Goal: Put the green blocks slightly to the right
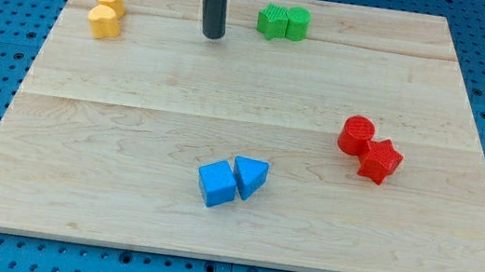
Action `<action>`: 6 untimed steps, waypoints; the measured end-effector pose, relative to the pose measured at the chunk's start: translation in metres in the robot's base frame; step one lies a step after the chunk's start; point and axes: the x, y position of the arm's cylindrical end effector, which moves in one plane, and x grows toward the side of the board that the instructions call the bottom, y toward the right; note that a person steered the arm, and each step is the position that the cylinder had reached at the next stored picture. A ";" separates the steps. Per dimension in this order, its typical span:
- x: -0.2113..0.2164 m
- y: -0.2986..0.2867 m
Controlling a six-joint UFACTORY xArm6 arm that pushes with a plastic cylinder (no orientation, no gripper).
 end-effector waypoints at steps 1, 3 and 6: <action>-0.018 0.062; 0.009 0.094; 0.022 0.028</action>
